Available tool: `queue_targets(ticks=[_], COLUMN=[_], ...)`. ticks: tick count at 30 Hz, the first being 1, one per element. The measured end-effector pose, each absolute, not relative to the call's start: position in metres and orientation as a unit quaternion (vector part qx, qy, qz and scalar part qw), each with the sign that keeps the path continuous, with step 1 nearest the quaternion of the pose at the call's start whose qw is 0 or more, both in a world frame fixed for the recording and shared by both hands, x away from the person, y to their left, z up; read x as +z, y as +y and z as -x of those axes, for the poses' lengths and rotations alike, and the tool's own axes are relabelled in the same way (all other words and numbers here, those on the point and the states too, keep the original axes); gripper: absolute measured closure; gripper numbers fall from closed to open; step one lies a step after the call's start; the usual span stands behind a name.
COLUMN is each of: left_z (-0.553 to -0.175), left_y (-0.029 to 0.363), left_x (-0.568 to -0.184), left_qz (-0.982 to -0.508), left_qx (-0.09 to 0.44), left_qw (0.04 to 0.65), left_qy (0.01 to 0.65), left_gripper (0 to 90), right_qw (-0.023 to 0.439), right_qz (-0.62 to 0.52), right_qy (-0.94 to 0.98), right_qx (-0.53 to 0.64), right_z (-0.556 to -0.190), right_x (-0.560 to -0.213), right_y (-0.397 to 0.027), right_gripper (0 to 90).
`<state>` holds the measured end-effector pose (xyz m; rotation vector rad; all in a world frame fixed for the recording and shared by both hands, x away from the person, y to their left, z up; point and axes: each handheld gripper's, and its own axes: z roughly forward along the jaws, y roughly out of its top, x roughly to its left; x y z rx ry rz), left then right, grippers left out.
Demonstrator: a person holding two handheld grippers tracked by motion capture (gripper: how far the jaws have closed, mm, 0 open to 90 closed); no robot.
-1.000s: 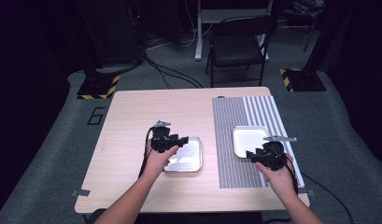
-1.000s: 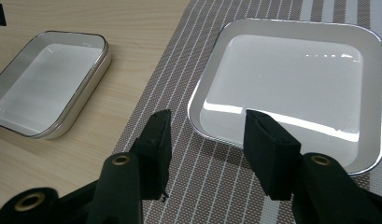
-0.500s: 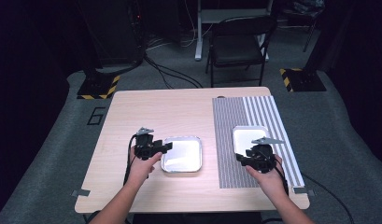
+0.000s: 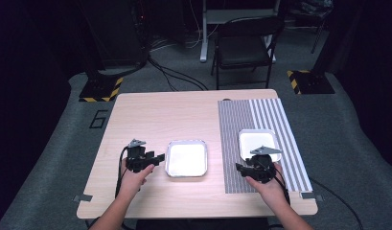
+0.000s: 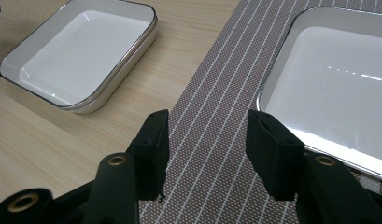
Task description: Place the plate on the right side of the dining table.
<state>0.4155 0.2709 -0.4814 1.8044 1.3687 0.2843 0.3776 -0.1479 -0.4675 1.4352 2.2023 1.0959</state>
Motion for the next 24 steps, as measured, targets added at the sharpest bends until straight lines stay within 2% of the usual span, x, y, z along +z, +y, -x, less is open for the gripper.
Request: queue_targets(ticks=[24], left_z=[-0.419], left_y=[0.287], left_x=[-0.506], left_qz=[-0.739], left_qx=[0.112], left_qw=[0.371], left_qy=[0.551], left_gripper=[41.6], right_qw=[0.145], right_qz=[-0.451], right_qy=[0.800], right_qx=[0.369], right_z=[-0.374], right_x=[-0.498], right_y=[-0.122], right_gripper=[46.2])
